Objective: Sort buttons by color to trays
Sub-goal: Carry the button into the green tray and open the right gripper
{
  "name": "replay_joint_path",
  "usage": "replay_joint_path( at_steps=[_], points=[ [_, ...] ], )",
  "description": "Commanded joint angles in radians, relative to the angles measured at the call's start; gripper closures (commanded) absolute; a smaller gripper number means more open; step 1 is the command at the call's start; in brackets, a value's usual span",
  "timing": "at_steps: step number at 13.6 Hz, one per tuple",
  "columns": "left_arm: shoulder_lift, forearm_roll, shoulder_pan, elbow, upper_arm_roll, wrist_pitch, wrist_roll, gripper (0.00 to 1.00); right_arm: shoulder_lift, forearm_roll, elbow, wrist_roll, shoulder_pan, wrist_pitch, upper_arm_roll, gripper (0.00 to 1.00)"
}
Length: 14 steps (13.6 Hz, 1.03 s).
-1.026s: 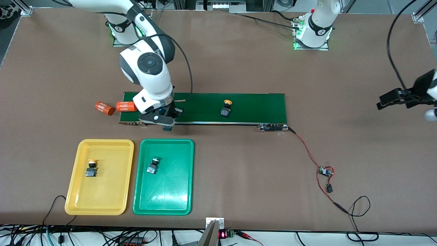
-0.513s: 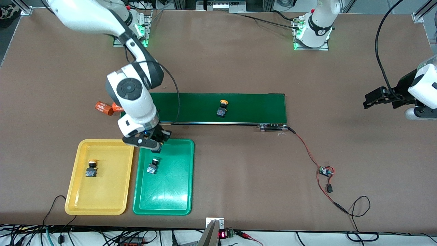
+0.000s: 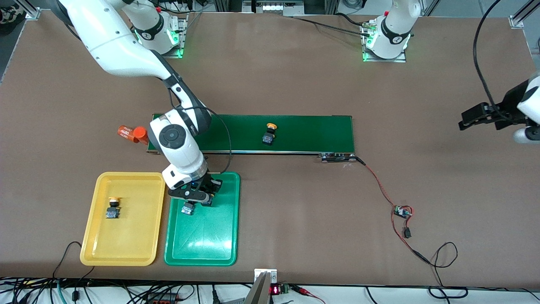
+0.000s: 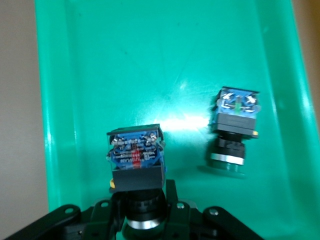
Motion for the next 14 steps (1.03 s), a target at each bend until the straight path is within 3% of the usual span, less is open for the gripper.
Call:
replay_joint_path(
  at_steps=[1,3,4,5,7,14],
  points=[
    [-0.023,0.013,-0.088,0.009,0.091,-0.031,0.022,0.00,0.033,-0.005,0.037,-0.011,0.019,0.020,-0.018,0.72],
    [-0.023,0.005,-0.082,0.007,0.091,-0.031,0.022,0.00,0.036,-0.005,0.037,-0.011,0.017,0.029,-0.018,0.65],
    [-0.026,0.005,-0.084,0.003,0.086,-0.036,0.019,0.00,0.038,-0.005,0.037,-0.003,0.017,0.029,-0.018,0.35],
    [-0.028,0.007,-0.084,0.003,0.083,-0.043,0.016,0.00,0.041,-0.005,0.037,-0.002,0.019,0.034,-0.018,0.24],
    [-0.042,0.007,-0.085,-0.008,0.082,-0.042,0.003,0.00,0.042,-0.005,0.037,-0.002,0.019,0.037,-0.018,0.13],
    [-0.043,0.007,-0.082,-0.002,0.088,-0.074,-0.011,0.00,-0.013,0.001,0.019,-0.018,0.023,-0.006,-0.033,0.05]
  ],
)
